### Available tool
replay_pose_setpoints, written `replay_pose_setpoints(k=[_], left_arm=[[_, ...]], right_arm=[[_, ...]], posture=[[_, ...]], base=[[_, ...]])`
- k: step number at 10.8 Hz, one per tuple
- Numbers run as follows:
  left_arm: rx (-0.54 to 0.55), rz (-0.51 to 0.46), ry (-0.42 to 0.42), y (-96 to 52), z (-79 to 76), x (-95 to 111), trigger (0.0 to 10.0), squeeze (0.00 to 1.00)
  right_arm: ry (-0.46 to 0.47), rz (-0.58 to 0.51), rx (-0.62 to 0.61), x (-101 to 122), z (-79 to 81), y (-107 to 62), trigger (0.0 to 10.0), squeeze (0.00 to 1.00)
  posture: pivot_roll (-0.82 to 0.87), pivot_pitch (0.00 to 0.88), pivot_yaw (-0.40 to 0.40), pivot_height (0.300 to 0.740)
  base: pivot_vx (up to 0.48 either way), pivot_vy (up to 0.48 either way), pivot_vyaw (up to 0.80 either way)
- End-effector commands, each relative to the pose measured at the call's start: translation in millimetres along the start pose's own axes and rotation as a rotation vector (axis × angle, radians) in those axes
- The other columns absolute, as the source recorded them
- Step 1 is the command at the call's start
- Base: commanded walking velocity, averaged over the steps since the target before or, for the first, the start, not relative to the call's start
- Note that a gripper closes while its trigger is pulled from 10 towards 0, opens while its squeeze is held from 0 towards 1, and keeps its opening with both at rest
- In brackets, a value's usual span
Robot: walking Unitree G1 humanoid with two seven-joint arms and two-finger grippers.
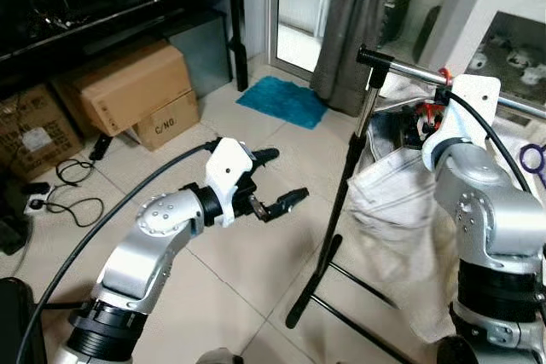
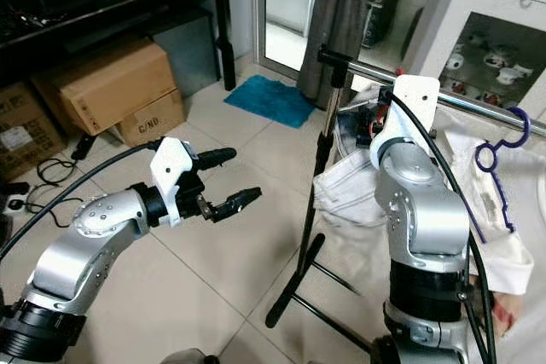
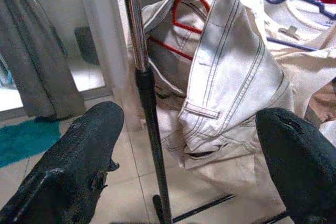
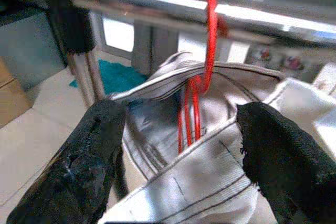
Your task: Hang hanger
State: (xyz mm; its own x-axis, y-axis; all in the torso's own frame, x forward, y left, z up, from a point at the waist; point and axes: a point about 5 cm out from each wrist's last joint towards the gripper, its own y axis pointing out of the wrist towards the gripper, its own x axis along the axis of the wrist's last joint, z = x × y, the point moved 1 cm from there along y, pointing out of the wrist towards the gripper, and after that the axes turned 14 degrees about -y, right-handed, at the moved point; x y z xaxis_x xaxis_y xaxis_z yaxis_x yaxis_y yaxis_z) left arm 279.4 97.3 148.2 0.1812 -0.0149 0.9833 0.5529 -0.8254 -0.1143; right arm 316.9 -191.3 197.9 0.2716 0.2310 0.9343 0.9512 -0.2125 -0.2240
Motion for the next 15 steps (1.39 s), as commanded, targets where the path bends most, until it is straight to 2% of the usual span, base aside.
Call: replay_pose_setpoints(k=[1, 3, 5, 8, 10, 13, 15], left_arm=[[-0.013, -0.006, 0.025, 1.7, 0.5, 4.9, 10.0, 0.0], [-0.013, -0.003, 0.028, 1.2, 0.1, 3.5, 10.0, 0.0], [-0.014, 0.002, 0.025, -0.1, -1.7, 0.9, 10.0, 0.0], [-0.013, 0.013, 0.029, -0.6, -2.9, -2.2, 10.0, 0.0], [-0.012, 0.016, 0.035, 0.8, -2.8, -2.6, 10.0, 0.0], [-0.014, 0.024, 0.041, 1.6, -2.7, -3.1, 10.0, 0.0], [-0.014, 0.029, 0.045, 1.4, -1.7, -3.5, 10.0, 0.0]], right_arm=[[0.016, -0.016, 0.033, 0.7, -0.4, -1.9, 10.0, 0.0], [-0.005, -0.048, 0.092, 4.9, 8.8, 3.0, 10.0, 0.0], [-0.044, -0.008, 0.09, 1.3, 12.7, 17.9, 10.0, 0.0], [-0.091, 0.08, 0.08, 1.8, 9.8, 40.3, 10.0, 0.0], [-0.058, 0.11, 0.046, 5.3, 1.7, 48.7, 10.0, 0.0], [-0.035, 0.148, 0.022, 0.8, -9.9, 49.2, 10.0, 0.0], [-0.011, 0.145, 0.024, 0.9, -19.9, 41.5, 10.0, 0.0]], posture=[[0.02, 0.0, 0.043, 0.74], [0.02, 0.0, 0.036, 0.74], [0.01, 0.0, 0.033, 0.74], [0.01, 0.0, 0.027, 0.74], [0.01, 0.0, 0.026, 0.74], [0.0, 0.0, 0.033, 0.74], [-0.01, 0.0, 0.041, 0.74]], base=[[0.0, 0.0, 0.0], [0.0, 0.0, 0.0], [0.0, 0.0, 0.0], [0.0, 0.0, 0.0], [0.0, 0.0, 0.0], [0.0, 0.0, 0.0], [0.0, 0.0, 0.0]])
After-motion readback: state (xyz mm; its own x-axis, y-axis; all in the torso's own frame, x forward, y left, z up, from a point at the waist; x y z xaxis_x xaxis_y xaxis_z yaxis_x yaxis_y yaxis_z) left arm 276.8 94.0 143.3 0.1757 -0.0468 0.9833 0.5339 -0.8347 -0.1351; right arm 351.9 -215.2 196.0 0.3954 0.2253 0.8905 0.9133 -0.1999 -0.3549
